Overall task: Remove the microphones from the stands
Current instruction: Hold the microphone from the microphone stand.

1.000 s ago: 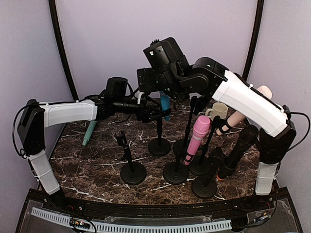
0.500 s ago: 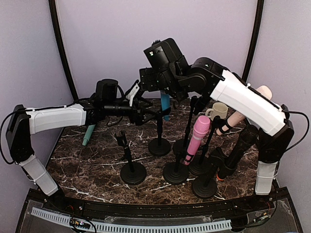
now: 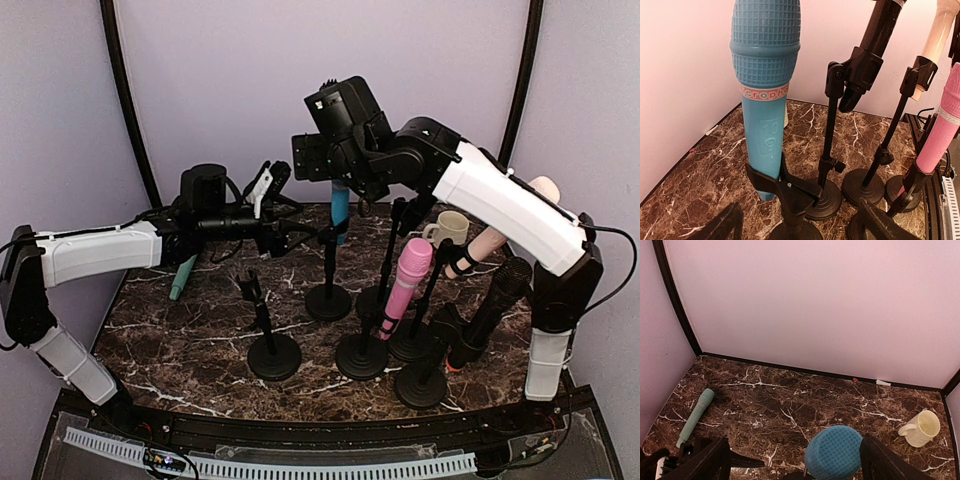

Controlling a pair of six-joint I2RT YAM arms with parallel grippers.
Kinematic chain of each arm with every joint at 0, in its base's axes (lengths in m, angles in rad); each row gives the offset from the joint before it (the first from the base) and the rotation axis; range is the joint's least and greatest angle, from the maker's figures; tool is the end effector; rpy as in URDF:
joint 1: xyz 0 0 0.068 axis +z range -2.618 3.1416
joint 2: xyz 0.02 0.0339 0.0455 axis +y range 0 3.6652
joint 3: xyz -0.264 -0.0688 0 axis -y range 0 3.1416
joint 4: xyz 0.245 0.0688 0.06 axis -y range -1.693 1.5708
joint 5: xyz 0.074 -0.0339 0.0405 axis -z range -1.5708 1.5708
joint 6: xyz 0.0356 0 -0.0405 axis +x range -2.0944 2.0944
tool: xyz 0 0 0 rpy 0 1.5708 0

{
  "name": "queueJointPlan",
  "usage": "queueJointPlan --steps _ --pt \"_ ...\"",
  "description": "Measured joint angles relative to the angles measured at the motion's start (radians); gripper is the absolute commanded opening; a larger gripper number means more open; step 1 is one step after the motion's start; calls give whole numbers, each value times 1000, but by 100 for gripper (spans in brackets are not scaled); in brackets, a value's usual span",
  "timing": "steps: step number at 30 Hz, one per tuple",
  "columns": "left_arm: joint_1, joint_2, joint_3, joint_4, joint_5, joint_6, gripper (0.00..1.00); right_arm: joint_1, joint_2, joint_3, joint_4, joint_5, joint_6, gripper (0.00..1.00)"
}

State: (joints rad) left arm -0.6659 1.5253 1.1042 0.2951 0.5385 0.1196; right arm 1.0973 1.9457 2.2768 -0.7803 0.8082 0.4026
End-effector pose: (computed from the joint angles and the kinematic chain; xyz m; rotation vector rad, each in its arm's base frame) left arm 0.2717 -0.2367 0.3187 1.0355 1.4162 -0.8583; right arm 0.2134 0.3600 0.4527 -0.1596 1.8740 0.2092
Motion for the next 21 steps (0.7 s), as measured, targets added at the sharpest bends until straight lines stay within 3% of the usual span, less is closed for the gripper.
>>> queueJointPlan --steps 21 --pt "0 0 0 21 0 -37 80 0 -106 -105 55 -60 -39 97"
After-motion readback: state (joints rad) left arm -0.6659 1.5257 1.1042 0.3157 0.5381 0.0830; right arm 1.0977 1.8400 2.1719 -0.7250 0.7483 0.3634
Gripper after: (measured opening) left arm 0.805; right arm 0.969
